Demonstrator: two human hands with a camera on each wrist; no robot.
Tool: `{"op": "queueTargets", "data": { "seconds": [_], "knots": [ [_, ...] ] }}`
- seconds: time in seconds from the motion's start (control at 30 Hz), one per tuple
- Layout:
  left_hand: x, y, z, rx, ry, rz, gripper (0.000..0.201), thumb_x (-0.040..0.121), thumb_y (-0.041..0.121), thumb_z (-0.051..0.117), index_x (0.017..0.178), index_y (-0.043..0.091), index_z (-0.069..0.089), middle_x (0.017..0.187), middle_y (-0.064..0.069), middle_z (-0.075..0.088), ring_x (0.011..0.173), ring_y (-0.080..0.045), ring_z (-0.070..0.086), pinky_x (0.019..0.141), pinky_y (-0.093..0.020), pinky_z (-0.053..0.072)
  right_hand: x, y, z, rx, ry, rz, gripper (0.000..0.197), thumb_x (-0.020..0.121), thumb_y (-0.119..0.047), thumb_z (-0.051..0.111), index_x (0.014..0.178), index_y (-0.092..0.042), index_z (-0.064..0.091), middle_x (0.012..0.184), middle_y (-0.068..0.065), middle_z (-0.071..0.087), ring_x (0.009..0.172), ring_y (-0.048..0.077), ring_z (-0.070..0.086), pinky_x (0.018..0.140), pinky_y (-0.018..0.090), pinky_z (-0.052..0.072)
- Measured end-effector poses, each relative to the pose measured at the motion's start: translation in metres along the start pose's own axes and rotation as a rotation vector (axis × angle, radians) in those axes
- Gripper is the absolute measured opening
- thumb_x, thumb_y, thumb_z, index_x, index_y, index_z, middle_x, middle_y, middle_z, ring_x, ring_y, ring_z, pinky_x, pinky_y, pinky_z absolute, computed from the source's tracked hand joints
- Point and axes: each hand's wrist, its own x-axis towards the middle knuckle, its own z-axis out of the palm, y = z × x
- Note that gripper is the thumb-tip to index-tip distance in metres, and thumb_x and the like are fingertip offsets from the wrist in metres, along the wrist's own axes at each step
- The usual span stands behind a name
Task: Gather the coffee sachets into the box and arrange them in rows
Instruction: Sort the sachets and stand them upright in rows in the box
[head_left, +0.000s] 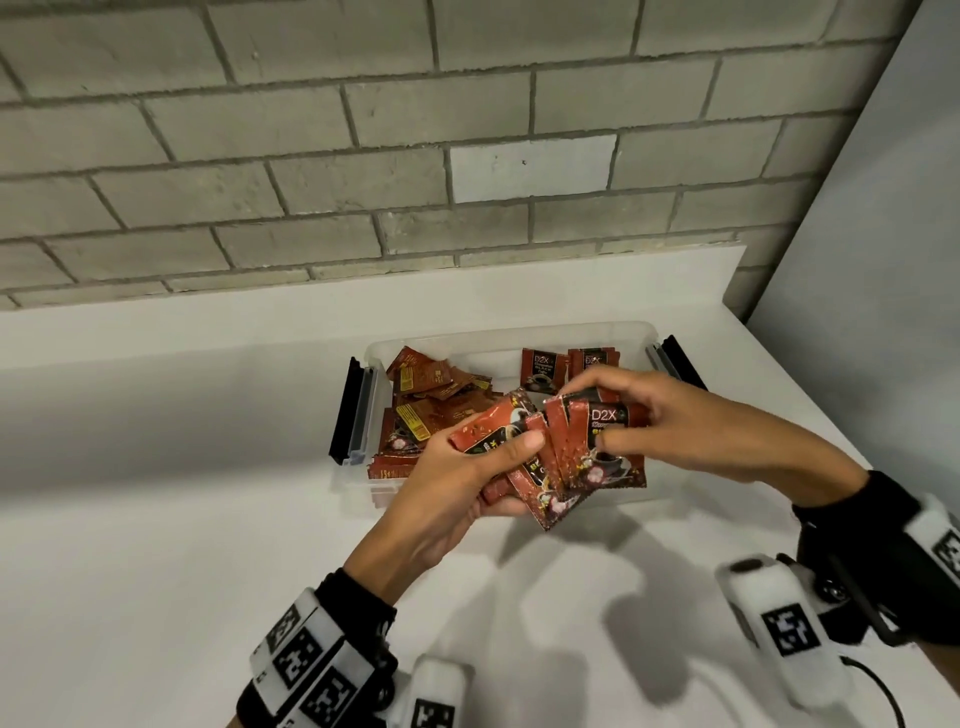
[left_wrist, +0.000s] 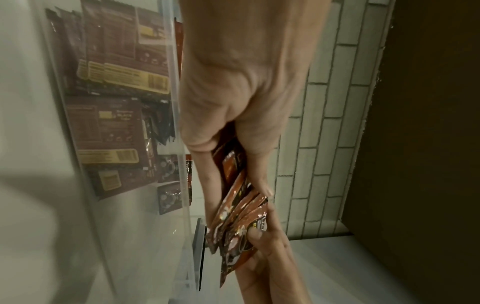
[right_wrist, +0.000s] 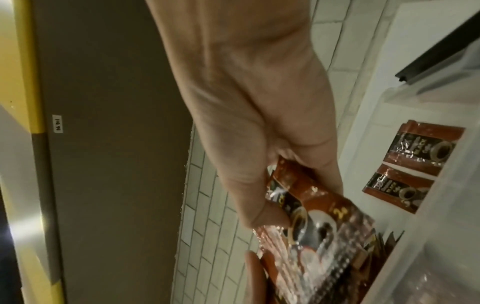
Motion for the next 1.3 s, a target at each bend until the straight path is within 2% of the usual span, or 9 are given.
{"op": "queueTargets", "data": {
  "seconds": [0.17, 0.43, 0.63, 0.83, 0.93, 1.0, 1.1, 1.23, 1.3],
  "knots": [
    [-0.002, 0.006, 0.000, -0.001, -0.058, -0.046, 0.034, 0.078, 0.040, 0.062, 0.102, 0.016, 0.068, 0.100, -0.015, 0.072, 0.086, -0.030, 0.070, 0.074, -0.050, 0.055, 0.003, 0.002, 0.007, 0.040, -0.055, 0.048, 0.038, 0.089, 0.002, 0.056, 0.117, -0.024, 0.059, 0.106, 0.004, 0.067, 0.093, 0.011, 0.065, 0.080, 0.027, 0.055],
    [-0.006, 0.007, -0.011, -0.042, -0.093, -0.054, 0.048, 0.081, 0.014, 0.062, 0.124, -0.004, 0.051, 0.127, -0.019, 0.060, 0.102, -0.033, 0.067, 0.082, -0.041, 0.057, 0.001, 0.013, -0.001, 0.165, 0.025, 0.085, 0.036, 0.089, -0.001, 0.056, 0.116, -0.026, 0.058, 0.095, -0.004, 0.067, 0.075, 0.008, 0.066, 0.061, 0.022, 0.052],
    [-0.008, 0.015, -0.017, 0.189, -0.181, 0.010, 0.041, 0.084, 0.001, 0.064, 0.122, 0.004, 0.050, 0.111, -0.013, 0.070, 0.097, -0.032, 0.069, 0.080, -0.038, 0.058, -0.003, 0.004, -0.021, -0.009, 0.042, -0.018, 0.048, 0.089, -0.001, 0.058, 0.126, -0.030, 0.050, 0.118, 0.002, 0.062, 0.104, 0.015, 0.064, 0.081, 0.026, 0.055],
    [-0.003, 0.026, -0.011, 0.455, -0.225, 0.110, 0.033, 0.080, 0.006, 0.071, 0.111, 0.011, 0.062, 0.102, -0.014, 0.071, 0.091, -0.038, 0.067, 0.084, -0.046, 0.055, 0.006, -0.010, -0.017, -0.212, -0.063, -0.033, 0.050, 0.090, -0.007, 0.060, 0.129, -0.035, 0.045, 0.114, -0.001, 0.062, 0.103, 0.022, 0.063, 0.088, 0.043, 0.054],
    [-0.002, 0.024, -0.011, 0.436, -0.177, 0.150, 0.013, 0.084, 0.017, 0.067, 0.094, 0.009, 0.067, 0.080, -0.010, 0.072, 0.069, -0.029, 0.063, 0.069, -0.036, 0.055, 0.010, -0.005, -0.012, -0.123, -0.066, 0.003, 0.047, 0.090, -0.004, 0.059, 0.128, -0.029, 0.047, 0.118, 0.007, 0.061, 0.106, 0.021, 0.063, 0.089, 0.042, 0.055],
    [-0.003, 0.023, -0.011, 0.365, -0.157, 0.154, 0.024, 0.085, 0.030, 0.060, 0.085, 0.006, 0.067, 0.072, -0.005, 0.068, 0.063, -0.018, 0.058, 0.063, -0.027, 0.050, 0.010, 0.000, -0.007, -0.003, -0.077, 0.031, 0.044, 0.090, -0.002, 0.058, 0.126, -0.027, 0.048, 0.118, 0.009, 0.062, 0.103, 0.014, 0.065, 0.085, 0.031, 0.056],
    [-0.006, 0.019, -0.009, 0.254, -0.245, 0.113, 0.041, 0.082, 0.037, 0.052, 0.102, 0.004, 0.065, 0.081, -0.005, 0.071, 0.072, -0.014, 0.063, 0.070, -0.025, 0.053, 0.012, 0.008, 0.003, 0.147, -0.025, 0.056, 0.043, 0.091, 0.000, 0.055, 0.124, -0.027, 0.049, 0.114, 0.007, 0.063, 0.093, 0.008, 0.067, 0.076, 0.022, 0.054],
    [-0.013, 0.011, -0.011, 0.266, -0.372, 0.091, 0.070, 0.069, 0.052, 0.067, 0.128, 0.019, 0.047, 0.108, 0.006, 0.070, 0.101, -0.006, 0.065, 0.089, -0.020, 0.050, 0.016, 0.016, 0.012, 0.295, 0.081, 0.082, 0.048, 0.090, -0.001, 0.056, 0.127, -0.029, 0.045, 0.116, 0.009, 0.062, 0.101, 0.019, 0.065, 0.089, 0.034, 0.055],
    [-0.016, 0.007, -0.010, 0.359, -0.361, 0.083, 0.071, 0.065, 0.045, 0.075, 0.127, 0.027, 0.047, 0.114, 0.007, 0.067, 0.105, 0.002, 0.061, 0.085, -0.013, 0.048, 0.016, 0.016, 0.017, 0.305, 0.094, 0.081, 0.048, 0.092, -0.002, 0.054, 0.131, -0.027, 0.039, 0.118, 0.013, 0.060, 0.103, 0.021, 0.063, 0.093, 0.035, 0.053]
  ]
}}
